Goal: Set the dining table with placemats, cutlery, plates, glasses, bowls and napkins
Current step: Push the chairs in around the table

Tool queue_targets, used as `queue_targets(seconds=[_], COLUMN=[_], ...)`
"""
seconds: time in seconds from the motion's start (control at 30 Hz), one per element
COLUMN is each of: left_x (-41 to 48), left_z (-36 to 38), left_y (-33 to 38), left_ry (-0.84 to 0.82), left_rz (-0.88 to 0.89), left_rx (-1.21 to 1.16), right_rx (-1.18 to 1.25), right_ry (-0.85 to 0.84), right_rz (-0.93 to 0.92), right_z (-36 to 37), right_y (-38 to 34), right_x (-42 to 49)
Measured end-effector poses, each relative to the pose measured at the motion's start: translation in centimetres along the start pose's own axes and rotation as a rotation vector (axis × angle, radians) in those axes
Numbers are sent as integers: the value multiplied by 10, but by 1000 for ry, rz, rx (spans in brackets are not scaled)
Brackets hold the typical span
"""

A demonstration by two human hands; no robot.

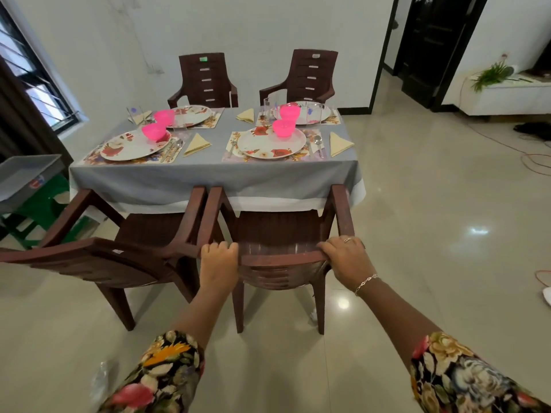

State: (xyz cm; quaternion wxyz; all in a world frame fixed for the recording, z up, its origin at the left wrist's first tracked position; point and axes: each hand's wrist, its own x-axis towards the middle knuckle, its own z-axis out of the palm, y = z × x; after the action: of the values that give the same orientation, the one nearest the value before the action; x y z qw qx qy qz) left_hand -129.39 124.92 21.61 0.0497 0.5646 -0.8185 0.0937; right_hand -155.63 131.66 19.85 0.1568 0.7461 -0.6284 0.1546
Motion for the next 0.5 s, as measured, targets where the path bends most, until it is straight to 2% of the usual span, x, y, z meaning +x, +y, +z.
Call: queue_targets(seconds=[0.1,0.2,0.37,0.5], left_x=[-2,3,30,54], left_z=[-11,-20,-16,-6], left_y=[64,158,279,350], left_ry=[-65,-156,63,22], left_rz=[-5,92,92,178], left_rx=[15,-21,-100,-174], right_rx=[45,120,98,68], right_ry=[6,-2,-83,-162], right_rz=[-84,-3,99,256], right_z=[-1,-3,-5,-2], right_y=[22,55,151,231], right_x=[-12,-30,-78,-101])
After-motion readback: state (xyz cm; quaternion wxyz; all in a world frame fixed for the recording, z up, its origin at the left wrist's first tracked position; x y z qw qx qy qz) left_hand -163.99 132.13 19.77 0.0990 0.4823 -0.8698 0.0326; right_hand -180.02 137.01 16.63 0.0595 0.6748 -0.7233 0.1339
